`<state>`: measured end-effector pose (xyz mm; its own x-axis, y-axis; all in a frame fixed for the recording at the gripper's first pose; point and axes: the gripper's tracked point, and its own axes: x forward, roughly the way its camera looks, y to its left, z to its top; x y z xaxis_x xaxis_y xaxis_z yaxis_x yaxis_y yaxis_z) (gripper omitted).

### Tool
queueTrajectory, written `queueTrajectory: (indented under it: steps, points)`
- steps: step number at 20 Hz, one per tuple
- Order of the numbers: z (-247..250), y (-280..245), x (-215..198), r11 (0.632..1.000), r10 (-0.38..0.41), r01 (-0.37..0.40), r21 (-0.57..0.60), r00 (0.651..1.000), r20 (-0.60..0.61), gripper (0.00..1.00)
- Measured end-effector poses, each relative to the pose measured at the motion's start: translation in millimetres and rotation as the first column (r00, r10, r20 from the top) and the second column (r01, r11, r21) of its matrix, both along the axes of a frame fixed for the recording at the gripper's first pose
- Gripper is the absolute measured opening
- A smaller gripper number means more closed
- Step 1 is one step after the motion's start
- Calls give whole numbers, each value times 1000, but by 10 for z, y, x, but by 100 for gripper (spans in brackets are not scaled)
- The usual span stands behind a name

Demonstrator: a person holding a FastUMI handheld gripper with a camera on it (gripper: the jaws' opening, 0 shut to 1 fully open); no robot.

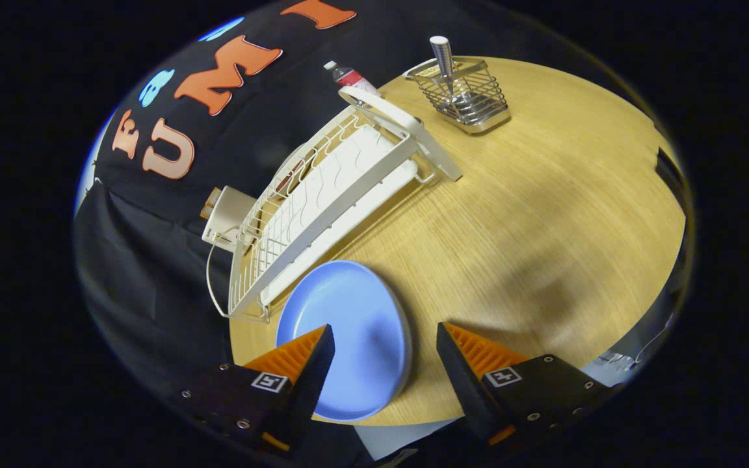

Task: Take the plate from the dish rack, then take the spoon from the basket and place it into the plate.

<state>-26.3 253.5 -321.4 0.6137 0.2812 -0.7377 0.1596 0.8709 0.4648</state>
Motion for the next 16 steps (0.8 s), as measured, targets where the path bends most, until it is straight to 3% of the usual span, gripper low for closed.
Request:
queueTrajectory:
  steps: [4,10,13,16]
  points:
    - [327,-616,193,986,-29,53,-158,988,150,98]
    - [995,-1380,754,925,-8,169,-341,904,427,98]
    - [1179,-1540,1068,901,35,191,-390,863,505,98]
    - [1230,-1564,1311,906,61,181,-383,840,540,98]
